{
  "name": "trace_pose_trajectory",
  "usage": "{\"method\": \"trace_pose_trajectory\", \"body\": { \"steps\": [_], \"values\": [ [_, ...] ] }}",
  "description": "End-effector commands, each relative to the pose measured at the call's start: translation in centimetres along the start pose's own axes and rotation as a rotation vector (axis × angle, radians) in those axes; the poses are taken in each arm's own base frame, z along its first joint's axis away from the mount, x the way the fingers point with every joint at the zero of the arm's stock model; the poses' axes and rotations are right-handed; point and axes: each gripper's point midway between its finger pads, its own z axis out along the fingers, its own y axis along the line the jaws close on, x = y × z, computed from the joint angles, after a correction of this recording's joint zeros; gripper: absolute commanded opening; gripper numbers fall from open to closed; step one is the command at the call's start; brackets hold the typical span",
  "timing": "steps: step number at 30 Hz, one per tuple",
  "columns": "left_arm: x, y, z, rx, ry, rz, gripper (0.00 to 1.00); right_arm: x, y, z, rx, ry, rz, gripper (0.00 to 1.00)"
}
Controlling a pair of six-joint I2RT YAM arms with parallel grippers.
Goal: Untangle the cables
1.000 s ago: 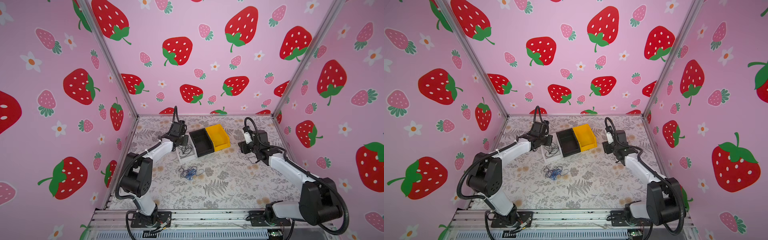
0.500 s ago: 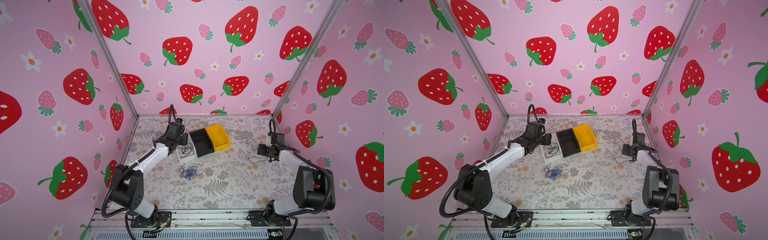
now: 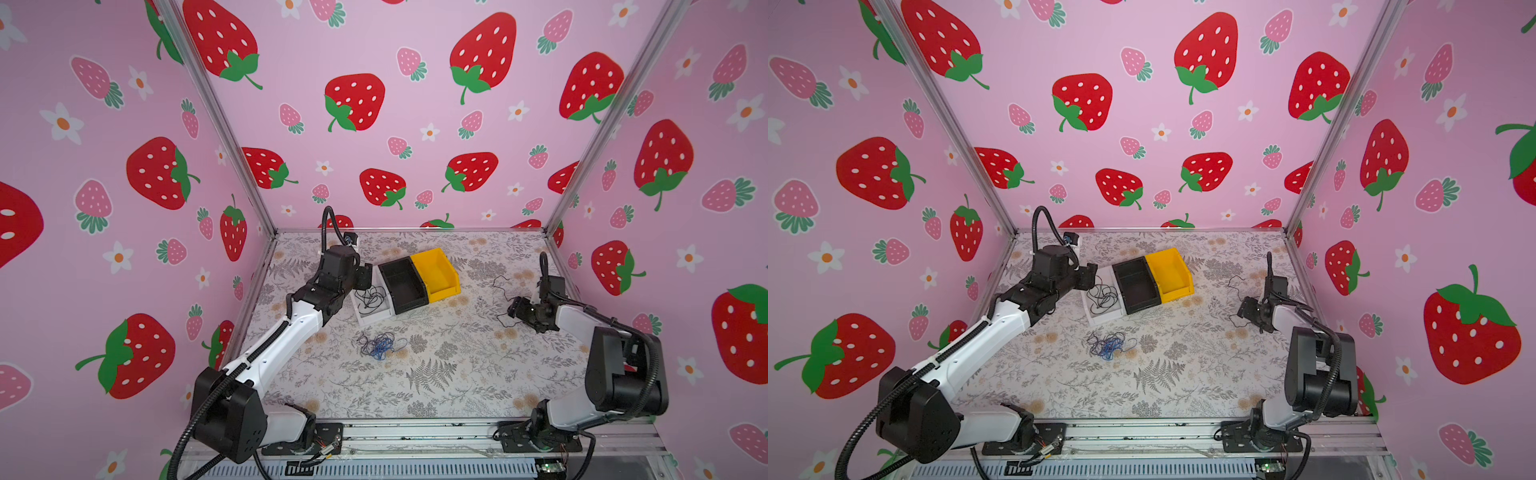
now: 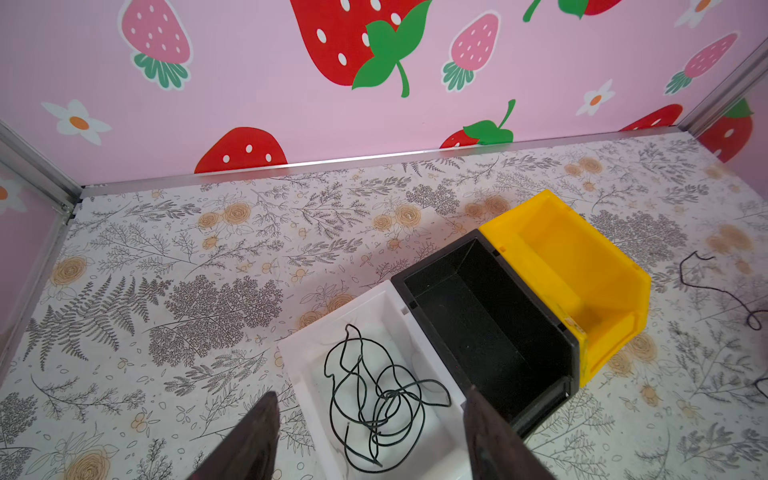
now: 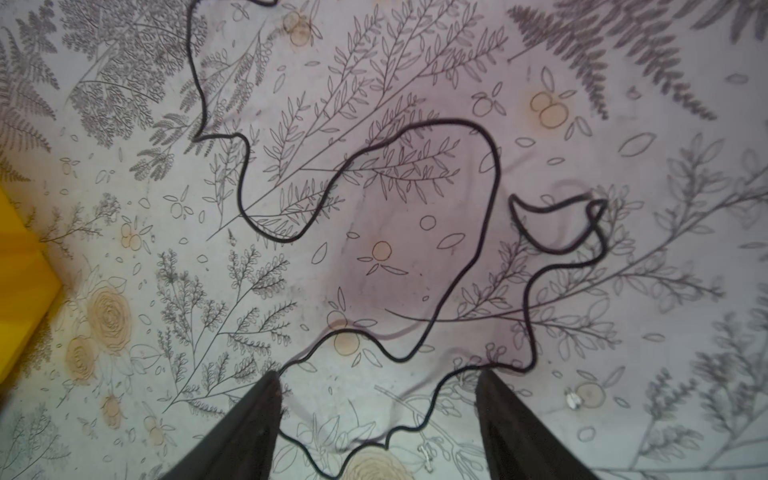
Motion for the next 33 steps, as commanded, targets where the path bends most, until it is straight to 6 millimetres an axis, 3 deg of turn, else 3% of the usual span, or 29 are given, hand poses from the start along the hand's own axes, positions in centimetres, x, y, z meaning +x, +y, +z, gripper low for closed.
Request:
{"method": "trace_pose_trajectory", "body": {
  "steps": [1,9,18,24,28,33],
  "values": [
    [0.3,0.3,-0.4,-0.017,-0.005,0.007,0.71,1.0,-0.2,0.5,-0.012,0.039,0.068,0.76],
    [0.8,0.3,-0.3,-0.015,0.007,0.009,0.71,2.4,-0.9,1.4,0.003,0.071,0.062,0.61],
    [1.0,0.1,-0.1,-0.005,0.014,0.009,0.71,2.8,-1.1,2.1,0.002,0.087,0.057,0.30],
    [0.9,0.2,-0.3,-0.010,0.013,0.010,0.70,2.3,-0.7,1.7,-0.010,0.072,0.038,0.01],
    [0.5,0.2,-0.5,-0.009,0.002,0.010,0.70,1.1,-0.2,0.7,-0.019,0.036,0.015,0.00],
    [-0.5,0.3,-1.4,-0.009,-0.027,0.005,0.70,-1.7,1.8,-2.1,-0.040,-0.053,-0.048,0.00]
  ]
}}
